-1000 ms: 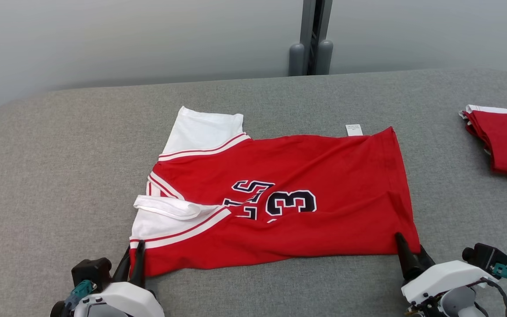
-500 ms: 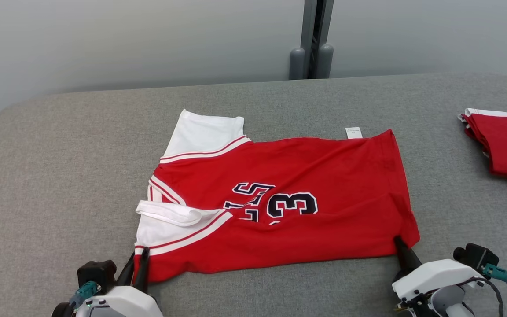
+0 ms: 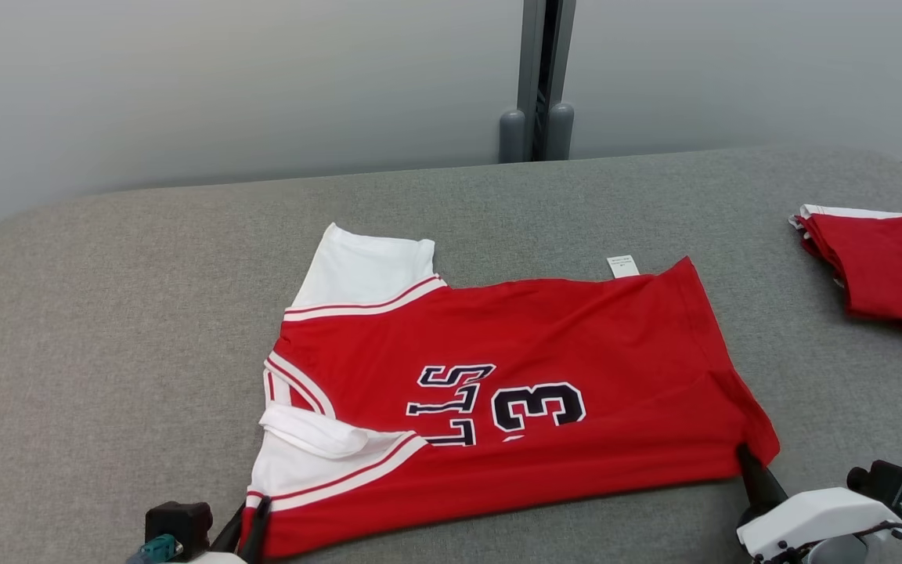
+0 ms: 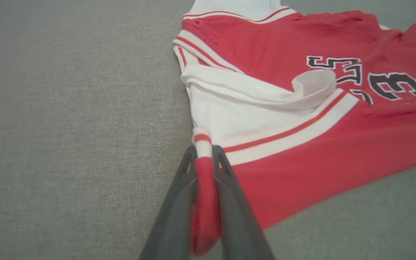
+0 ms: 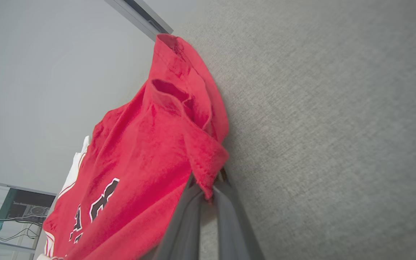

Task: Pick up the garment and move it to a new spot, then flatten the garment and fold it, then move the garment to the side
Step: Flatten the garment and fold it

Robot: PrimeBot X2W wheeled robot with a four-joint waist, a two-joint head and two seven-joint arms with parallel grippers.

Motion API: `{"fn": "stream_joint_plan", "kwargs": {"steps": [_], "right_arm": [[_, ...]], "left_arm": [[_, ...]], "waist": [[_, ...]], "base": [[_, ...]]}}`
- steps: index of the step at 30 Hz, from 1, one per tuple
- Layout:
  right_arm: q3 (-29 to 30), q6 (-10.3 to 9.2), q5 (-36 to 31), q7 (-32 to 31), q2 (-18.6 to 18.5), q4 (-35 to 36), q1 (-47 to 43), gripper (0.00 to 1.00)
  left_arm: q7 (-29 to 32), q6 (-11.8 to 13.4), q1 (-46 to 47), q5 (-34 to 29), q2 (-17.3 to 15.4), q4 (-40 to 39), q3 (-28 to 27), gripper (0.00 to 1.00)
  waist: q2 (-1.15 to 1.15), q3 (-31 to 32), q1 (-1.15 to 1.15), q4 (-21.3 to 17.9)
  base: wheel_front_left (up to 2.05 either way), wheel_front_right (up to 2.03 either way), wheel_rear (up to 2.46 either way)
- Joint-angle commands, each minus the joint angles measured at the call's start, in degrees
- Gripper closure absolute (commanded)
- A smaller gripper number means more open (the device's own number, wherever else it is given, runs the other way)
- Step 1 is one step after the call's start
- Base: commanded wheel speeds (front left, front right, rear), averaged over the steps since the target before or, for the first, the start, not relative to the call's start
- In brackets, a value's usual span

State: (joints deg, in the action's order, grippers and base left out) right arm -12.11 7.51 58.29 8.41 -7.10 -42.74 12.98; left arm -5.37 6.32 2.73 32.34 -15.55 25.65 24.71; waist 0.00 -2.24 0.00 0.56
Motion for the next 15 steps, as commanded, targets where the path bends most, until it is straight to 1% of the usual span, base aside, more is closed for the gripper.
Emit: {"fn": "stream_joint_plan", "kwargs": {"steps": [1,4,8,14,15], "right_arm": [[0.4,-0.04,0.5,0.0,-1.1,0.4,-0.9,1.0],[0.7,-0.05,0.9,-0.5,-1.4,0.8,-2.5,1.0],[1.7,-0.05,0.9,-0.8,-1.7,1.5,-4.3,1.0],[2.8,-0.05,0.0,-1.6,-1.4,2.8,-6.3,1.0],[3.2,-0.05,-0.2,-1.8,-1.3,2.8,-6.5,0.85]], "left_arm": [[0.9,-0.1,-1.1,0.5,-1.1,-0.9,-0.1,1.0],[3.0,-0.1,-2.9,0.5,-2.2,-2.9,0.7,1.0],[5.1,0.4,-5.4,1.0,-3.2,-6.1,1.3,1.0],[6.7,1.5,-8.0,1.6,-4.5,-10.3,1.2,1.0],[6.9,1.7,-8.2,1.6,-4.6,-10.7,1.3,1.0]], "waist": [[0.0,0.2,0.0,-0.1],[0.0,0.7,0.0,-0.1],[0.0,1.3,0.0,-0.2],[0.0,1.4,0.0,-0.5],[0.0,1.4,0.0,-0.5]], "base": [[0.0,0.0,0.0],[0.0,0.0,0.0],[0.0,0.0,0.0],[0.0,0.0,0.0],[0.0,0.0,0.0]]}}
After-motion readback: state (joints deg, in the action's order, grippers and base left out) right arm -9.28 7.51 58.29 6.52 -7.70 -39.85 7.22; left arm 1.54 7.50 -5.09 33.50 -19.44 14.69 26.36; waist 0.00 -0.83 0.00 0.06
